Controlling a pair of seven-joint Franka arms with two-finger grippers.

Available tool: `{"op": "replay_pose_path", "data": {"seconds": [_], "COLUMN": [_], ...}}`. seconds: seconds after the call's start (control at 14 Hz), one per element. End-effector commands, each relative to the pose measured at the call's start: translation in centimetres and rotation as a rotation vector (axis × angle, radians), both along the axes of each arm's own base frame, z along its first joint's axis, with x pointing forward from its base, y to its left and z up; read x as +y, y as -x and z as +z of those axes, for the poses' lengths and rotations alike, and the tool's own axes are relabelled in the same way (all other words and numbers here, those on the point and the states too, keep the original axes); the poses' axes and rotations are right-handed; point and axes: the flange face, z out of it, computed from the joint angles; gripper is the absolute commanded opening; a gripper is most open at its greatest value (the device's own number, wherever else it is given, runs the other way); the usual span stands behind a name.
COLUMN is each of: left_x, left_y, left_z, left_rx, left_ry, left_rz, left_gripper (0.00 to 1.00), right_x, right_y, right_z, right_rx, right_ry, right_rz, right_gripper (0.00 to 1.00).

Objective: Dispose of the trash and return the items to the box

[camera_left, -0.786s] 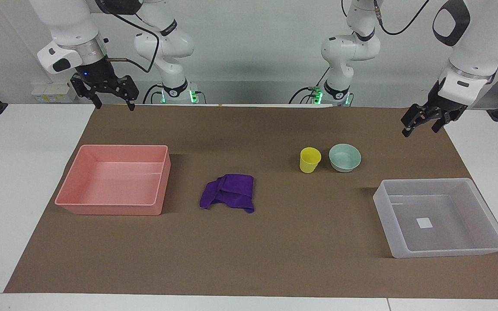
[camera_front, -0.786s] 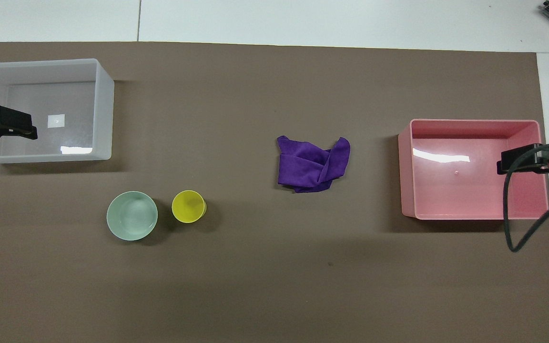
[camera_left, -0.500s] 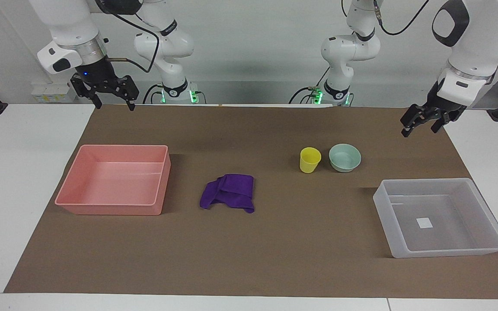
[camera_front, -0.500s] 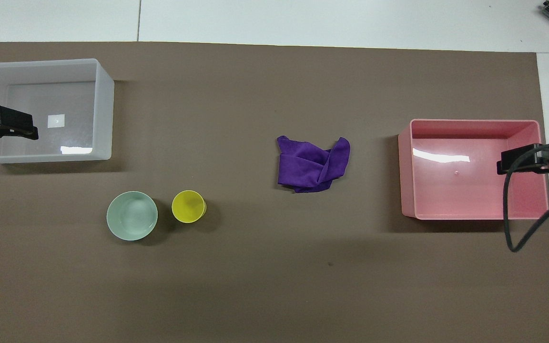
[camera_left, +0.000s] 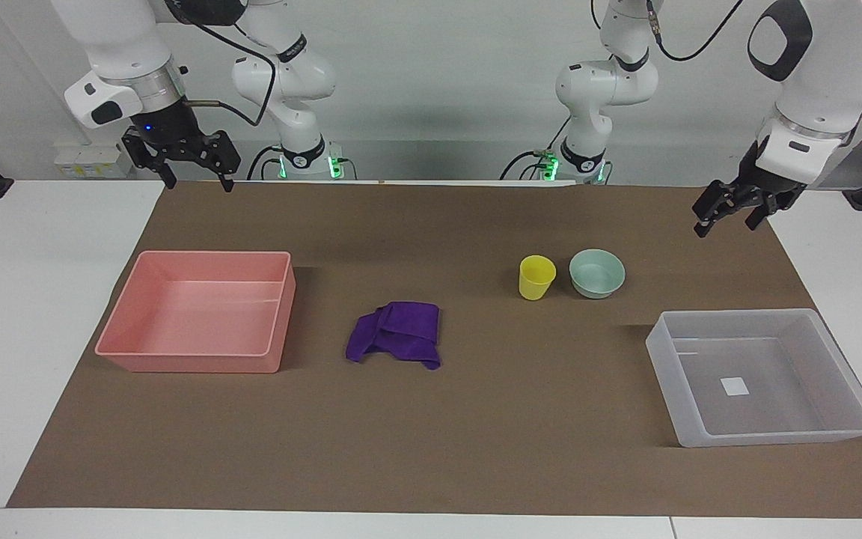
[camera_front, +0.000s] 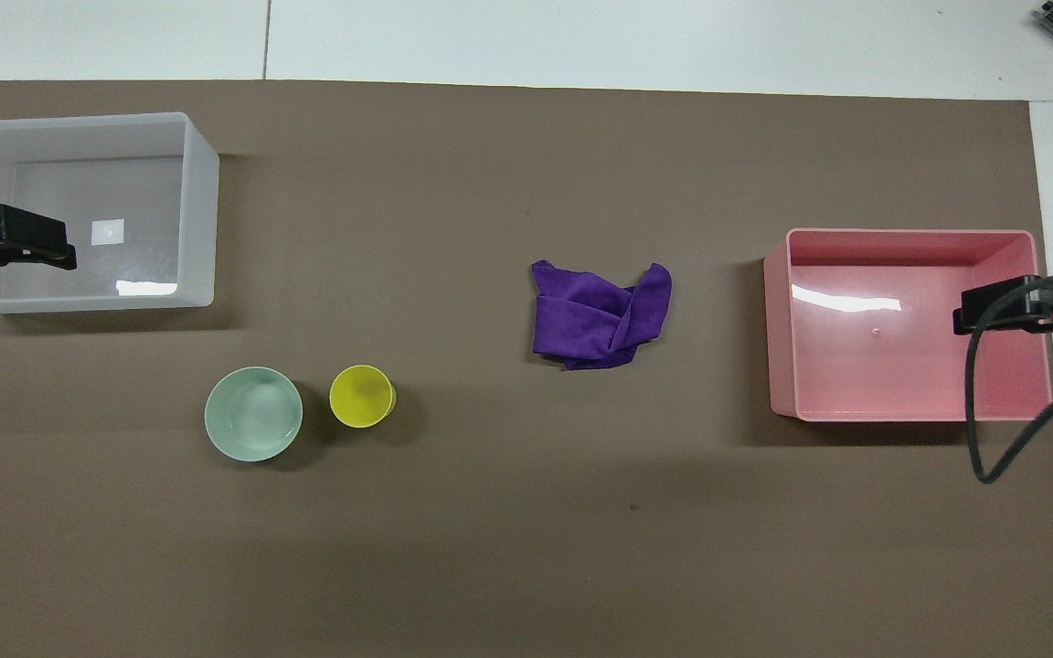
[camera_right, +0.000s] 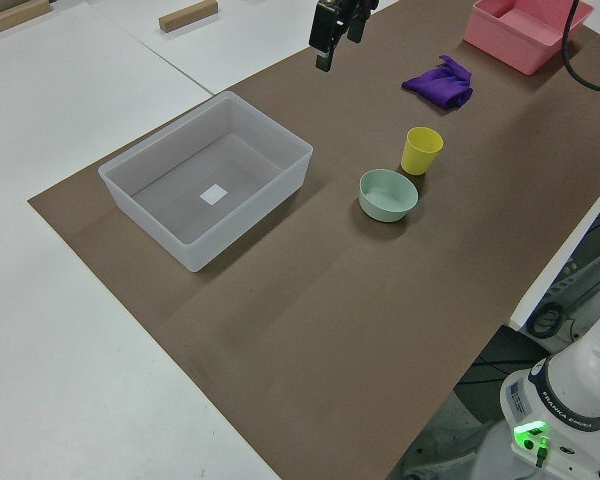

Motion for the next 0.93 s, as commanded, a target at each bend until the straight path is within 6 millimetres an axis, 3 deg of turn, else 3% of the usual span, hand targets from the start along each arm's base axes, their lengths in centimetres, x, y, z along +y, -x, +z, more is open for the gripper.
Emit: {"op": "replay_pose_path", "data": {"seconds": [0.0, 0.29, 0.36, 0.57, 0.79, 0.86], "left_x": [-0.3, -0.4, -0.4, -0.3, -1.2, -2.6], "left_y": [1.2, 1.5, 1.5, 2.1, 3.3, 3.9], "left_z": [0.3, 0.3, 0.3, -1.0, -6.8, -8.6], "left_rx": [0.035, 0.053, 0.058, 0.128, 0.265, 0.261], "left_ry": [-0.006, -0.008, -0.009, 0.006, 0.011, 0.006], "left_rz": [-0.013, -0.021, -0.033, -0.028, -0.045, -0.069], "left_gripper": [1.00, 1.00, 1.00, 1.00, 1.00, 1.00], "right_x": [-0.1, 0.8, 2.3, 8.3, 15.1, 17.8], "right_y": [0.4, -0.2, -0.5, -3.0, -5.6, -6.2], "right_z": [0.1, -0.6, -1.5, -6.2, -12.1, -14.1], "right_rx": [0.006, -0.034, -0.048, -0.065, -0.087, -0.092], "right_ry": [-0.006, -0.003, -0.002, 0.002, -0.009, -0.014], "right_rz": [0.015, 0.032, 0.049, 0.061, 0.065, 0.070], "right_gripper": [1.00, 1.00, 1.00, 1.00, 1.00, 1.00]}}
